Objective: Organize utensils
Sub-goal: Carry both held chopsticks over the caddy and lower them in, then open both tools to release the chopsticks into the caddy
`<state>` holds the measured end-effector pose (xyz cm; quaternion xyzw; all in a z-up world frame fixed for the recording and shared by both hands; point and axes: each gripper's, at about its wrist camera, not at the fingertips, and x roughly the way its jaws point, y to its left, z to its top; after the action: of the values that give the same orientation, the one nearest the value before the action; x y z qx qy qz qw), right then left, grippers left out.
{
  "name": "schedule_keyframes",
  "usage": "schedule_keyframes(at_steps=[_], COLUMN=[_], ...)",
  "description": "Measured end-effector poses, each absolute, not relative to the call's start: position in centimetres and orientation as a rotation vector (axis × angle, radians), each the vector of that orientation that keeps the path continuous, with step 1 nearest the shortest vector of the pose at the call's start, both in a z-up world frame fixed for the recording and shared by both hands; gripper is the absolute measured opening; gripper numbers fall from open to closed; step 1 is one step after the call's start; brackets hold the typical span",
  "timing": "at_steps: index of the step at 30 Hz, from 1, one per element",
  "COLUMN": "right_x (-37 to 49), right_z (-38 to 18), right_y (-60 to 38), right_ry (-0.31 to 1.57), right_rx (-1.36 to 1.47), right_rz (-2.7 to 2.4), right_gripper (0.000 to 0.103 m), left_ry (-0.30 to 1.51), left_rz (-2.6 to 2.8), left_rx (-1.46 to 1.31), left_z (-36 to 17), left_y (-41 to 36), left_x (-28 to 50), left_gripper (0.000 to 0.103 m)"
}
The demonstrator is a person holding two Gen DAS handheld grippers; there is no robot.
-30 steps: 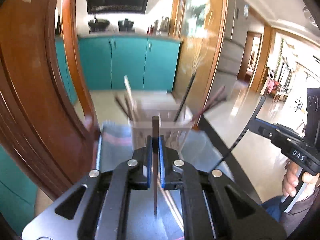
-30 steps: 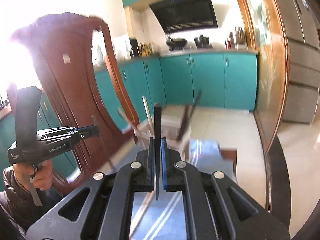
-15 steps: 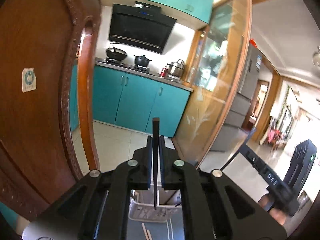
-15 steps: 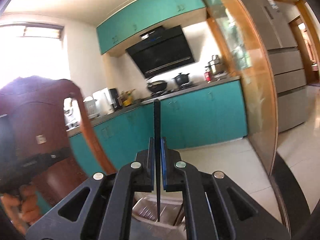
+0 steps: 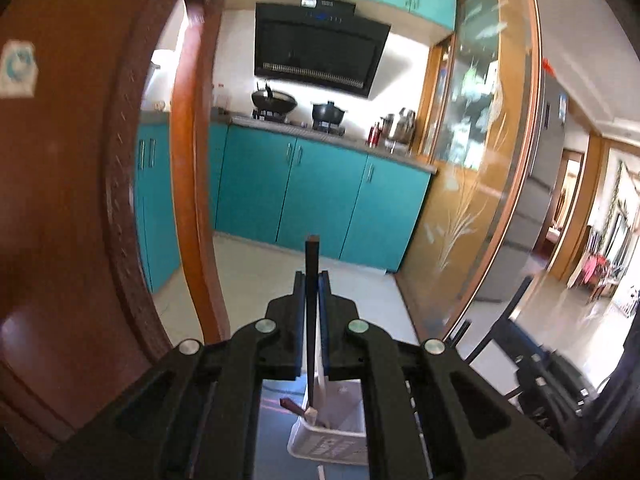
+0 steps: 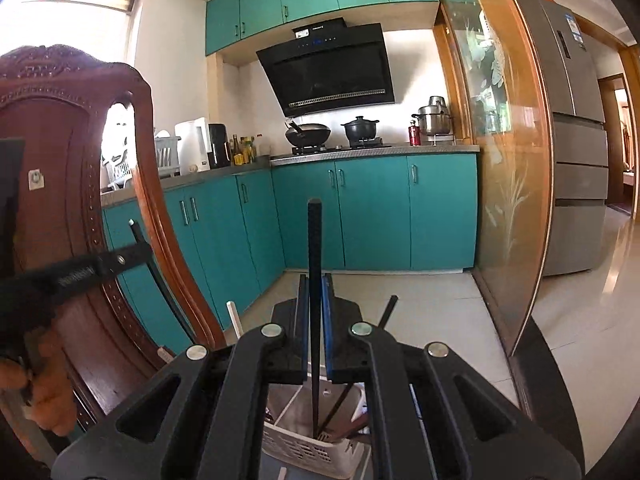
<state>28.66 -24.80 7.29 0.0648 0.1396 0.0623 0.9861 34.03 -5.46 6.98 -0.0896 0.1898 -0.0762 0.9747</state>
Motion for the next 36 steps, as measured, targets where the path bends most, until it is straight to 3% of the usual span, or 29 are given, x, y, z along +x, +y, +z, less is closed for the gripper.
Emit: schedule_keyframes(at_steps=[7,14,20,25,29,36], right_x=[27.3,24.0,19.9,21.5,26.2,27.8], right_z=[7.3,8.8,8.7,1.9,-7.1,-14.7], right_y=[-25.2,-25.3,-23.8,-21.3,-21.0,-18.8], right_ry=[0.273,0.188,0.133,0.392,0.790,1.070], right_rx=[0.111,0.092,0.050,-0.020,0.040,-0.008], right_rz=[0.109,0.131,0.387,0.516,0.394,0.338], right_gripper=[0.008,0.015,0.018,0.020,0.020,0.020], left_ry=[0.405,0.360,0.287,0.278,0.327,0.552], left_rz=[-0.155,-0.171,-0.162,-0.166,-0.170,-0.215], left_rx=[-0.146,-0.135,-0.144,-0.152,-0.094,-0.057], left_z=[5.8,5.9,6.1,5.2,3.1,-3.7], left_y=[-6.1,-6.1,-5.2,-4.3,-4.8,-4.8], left_x=[33.5,31.5,28.9,27.4,27.5,29.1], left_gripper=[0.007,0.007,0.018,0.022,0.022,0.022])
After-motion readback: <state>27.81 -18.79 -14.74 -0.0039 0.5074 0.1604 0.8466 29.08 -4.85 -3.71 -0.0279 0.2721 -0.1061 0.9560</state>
